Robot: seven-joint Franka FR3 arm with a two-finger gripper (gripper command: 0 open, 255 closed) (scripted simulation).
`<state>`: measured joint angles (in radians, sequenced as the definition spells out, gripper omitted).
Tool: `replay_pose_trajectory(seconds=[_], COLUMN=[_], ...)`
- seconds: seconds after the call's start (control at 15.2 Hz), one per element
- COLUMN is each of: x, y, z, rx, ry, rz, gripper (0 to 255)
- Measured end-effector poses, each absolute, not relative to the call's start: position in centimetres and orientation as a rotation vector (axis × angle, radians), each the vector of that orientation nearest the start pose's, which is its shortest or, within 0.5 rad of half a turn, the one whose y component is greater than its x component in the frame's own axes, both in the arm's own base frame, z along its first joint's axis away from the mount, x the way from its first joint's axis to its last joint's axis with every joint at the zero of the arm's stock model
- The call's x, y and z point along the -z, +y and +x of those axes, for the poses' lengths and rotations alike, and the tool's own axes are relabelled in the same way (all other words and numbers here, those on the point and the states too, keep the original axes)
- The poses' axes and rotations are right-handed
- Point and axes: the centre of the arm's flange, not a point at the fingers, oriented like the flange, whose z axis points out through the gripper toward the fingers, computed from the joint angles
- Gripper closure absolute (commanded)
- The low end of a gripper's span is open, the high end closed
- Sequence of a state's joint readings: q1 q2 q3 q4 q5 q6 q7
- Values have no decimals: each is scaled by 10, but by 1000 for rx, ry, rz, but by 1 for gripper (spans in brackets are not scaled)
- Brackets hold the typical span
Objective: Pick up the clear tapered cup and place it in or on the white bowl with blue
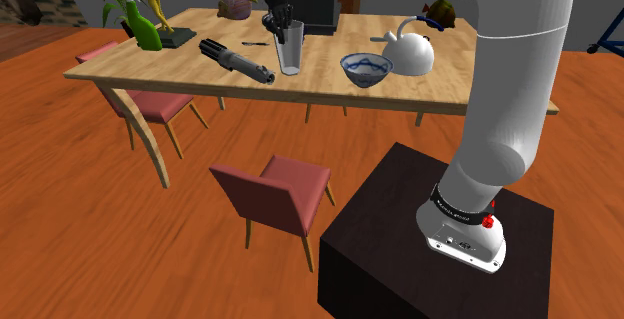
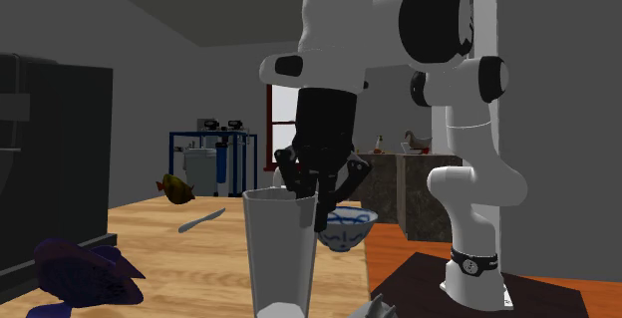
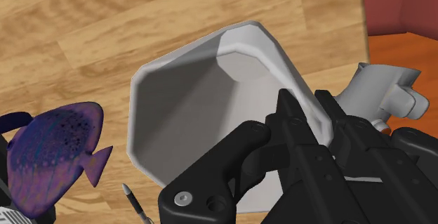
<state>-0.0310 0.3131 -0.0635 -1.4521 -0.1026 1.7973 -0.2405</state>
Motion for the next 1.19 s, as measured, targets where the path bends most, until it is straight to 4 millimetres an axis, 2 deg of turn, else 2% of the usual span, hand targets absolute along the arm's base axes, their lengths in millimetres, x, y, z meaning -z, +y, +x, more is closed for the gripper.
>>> replay_pose_trajectory(seconds=[0.46,1.19], x=[-514,-569], y=[-65,-64], z=[657,657], rx=[19,20], ry=[-279,-278], rz=[-3253,-3253], gripper=[255,255])
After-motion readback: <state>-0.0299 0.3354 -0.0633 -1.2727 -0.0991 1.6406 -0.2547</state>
